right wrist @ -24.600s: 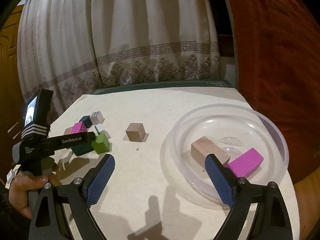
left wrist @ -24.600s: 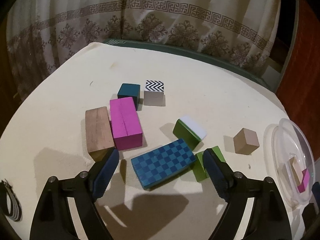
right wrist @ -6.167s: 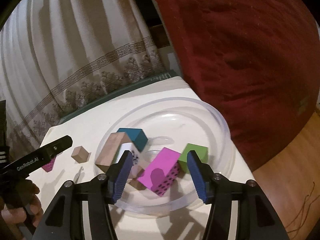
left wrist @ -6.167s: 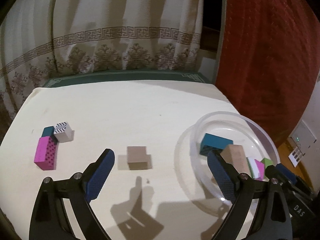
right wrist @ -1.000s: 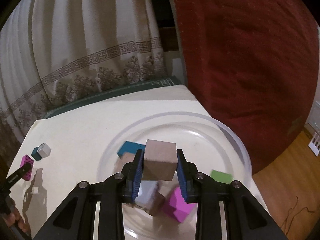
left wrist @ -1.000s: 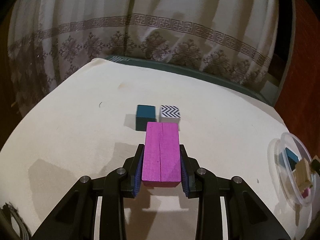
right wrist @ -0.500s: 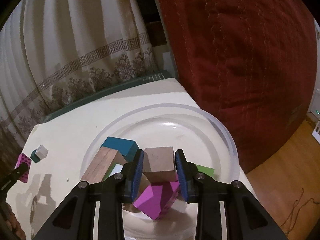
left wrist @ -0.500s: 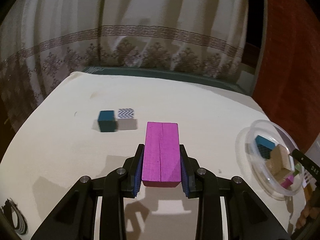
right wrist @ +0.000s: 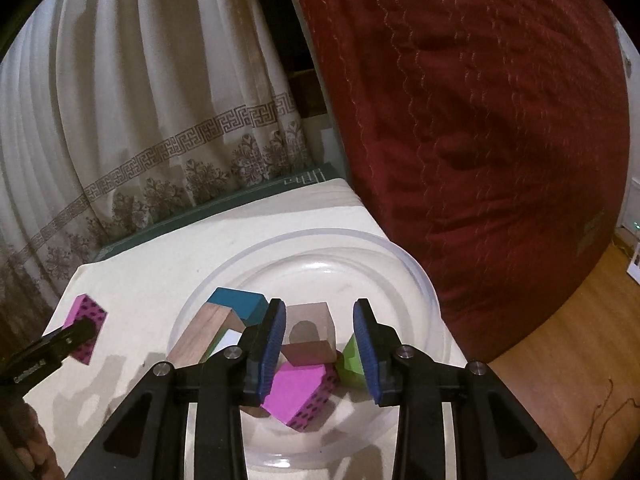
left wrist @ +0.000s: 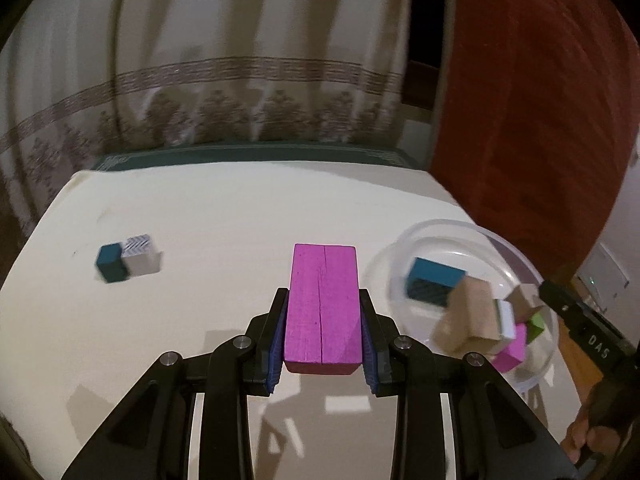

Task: Organize rigid objects
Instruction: 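Carry magenta brick with left tool while right tool carries tan cube into tray, then release magenta brick from left tool while right tool lowers tan cube in tray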

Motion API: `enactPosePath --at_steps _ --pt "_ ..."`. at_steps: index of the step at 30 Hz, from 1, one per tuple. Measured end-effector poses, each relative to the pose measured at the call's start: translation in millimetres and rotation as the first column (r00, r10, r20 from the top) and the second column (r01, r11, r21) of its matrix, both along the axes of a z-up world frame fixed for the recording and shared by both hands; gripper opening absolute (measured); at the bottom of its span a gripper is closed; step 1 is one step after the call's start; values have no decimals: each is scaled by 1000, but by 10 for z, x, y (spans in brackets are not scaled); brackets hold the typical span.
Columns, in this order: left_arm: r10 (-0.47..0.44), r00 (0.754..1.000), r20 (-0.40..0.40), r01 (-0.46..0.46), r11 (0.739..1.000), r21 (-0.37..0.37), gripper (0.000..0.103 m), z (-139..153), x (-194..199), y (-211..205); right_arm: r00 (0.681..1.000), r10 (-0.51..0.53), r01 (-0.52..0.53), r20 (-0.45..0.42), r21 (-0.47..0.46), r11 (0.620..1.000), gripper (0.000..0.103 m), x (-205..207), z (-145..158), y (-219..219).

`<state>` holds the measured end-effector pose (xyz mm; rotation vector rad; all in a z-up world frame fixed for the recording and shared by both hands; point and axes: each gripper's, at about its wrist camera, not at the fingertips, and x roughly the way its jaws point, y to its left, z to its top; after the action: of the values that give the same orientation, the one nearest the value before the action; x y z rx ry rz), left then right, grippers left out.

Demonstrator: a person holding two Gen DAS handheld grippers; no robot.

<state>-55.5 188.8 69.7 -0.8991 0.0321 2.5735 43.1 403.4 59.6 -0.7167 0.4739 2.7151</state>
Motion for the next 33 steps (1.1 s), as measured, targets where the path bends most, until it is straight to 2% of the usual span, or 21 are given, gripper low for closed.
enactPosePath --at_steps 10,19,23,26,28,33 --pt "-108 994 -10 108 994 -15 33 48 -84 577 1000 10 -10 -15 -31 999 38 56 -36 67" --pt "-198 979 -50 196 980 -41 33 79 -242 1054 1000 6 -7 -25 -40 999 38 68 -39 95" --pt "-228 973 -20 227 973 -34 33 44 -329 1184 1000 3 -4 -25 -33 999 38 61 -38 93" --pt "-246 969 -20 246 969 -35 39 32 -311 1199 1000 4 -4 -22 -30 1000 38 55 -47 99" --pt "-245 969 -23 245 969 -31 52 33 -299 1166 1000 2 -3 -22 -30 1000 38 57 -47 101" --pt "-229 973 -24 229 973 -15 54 40 -282 1053 1000 9 -10 -20 -27 1000 38 58 -43 89"
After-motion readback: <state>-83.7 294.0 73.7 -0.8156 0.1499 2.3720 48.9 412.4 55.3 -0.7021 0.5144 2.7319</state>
